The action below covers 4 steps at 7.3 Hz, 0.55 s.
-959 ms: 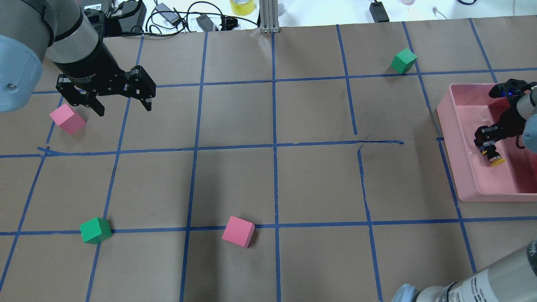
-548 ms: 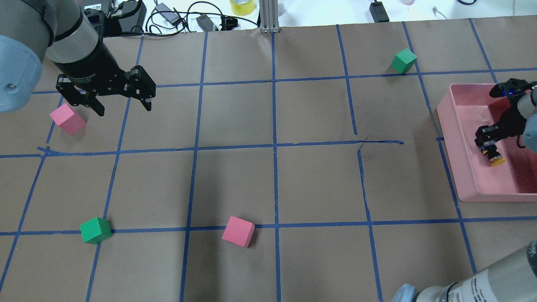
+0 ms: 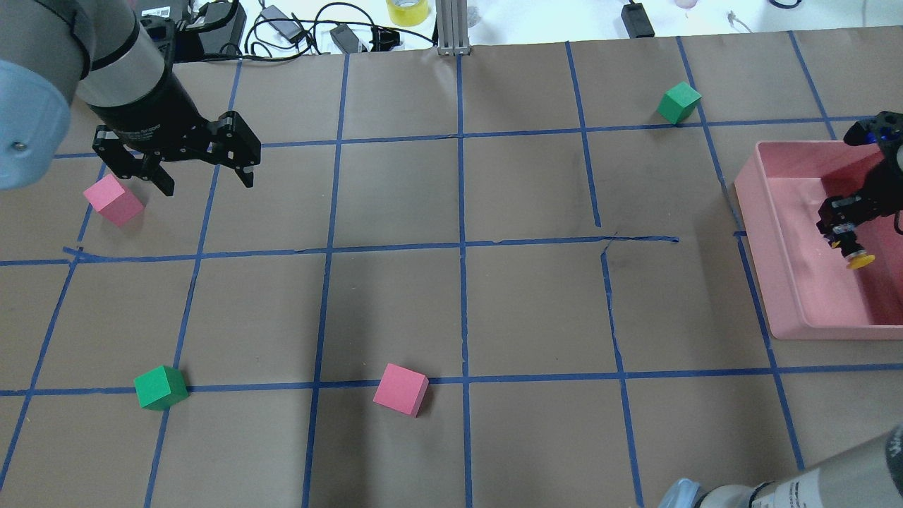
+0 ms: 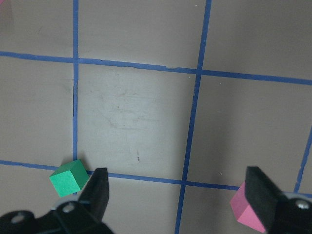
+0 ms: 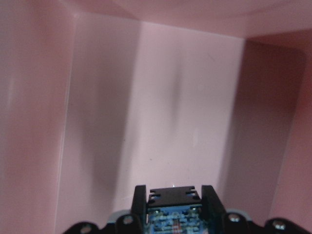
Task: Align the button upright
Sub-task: 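Lift the switch out of the bin and carry it toward table center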
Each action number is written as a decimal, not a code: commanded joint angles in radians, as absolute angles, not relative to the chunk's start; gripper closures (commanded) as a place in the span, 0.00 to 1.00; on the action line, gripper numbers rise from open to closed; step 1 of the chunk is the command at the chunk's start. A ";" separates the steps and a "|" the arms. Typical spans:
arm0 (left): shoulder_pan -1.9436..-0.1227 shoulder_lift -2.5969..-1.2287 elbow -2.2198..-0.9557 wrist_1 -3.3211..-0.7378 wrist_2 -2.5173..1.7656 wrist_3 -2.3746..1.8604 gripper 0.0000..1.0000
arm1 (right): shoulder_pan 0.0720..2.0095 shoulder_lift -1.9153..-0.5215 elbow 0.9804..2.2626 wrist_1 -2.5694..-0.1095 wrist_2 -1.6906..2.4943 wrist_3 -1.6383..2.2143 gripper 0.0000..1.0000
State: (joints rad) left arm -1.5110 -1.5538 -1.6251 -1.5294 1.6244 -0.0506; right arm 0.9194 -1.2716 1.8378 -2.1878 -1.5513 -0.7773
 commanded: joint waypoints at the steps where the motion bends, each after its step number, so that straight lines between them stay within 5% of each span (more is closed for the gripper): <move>1: -1.511 -1.554 -1.624 -1.529 1.626 -0.051 0.00 | 0.965 -1.313 1.680 -2.016 -1.552 -0.788 1.00; 4: -1.509 -1.552 -1.624 -1.529 1.625 -0.051 0.00 | 1.196 -1.361 1.621 -1.950 -1.552 -0.598 1.00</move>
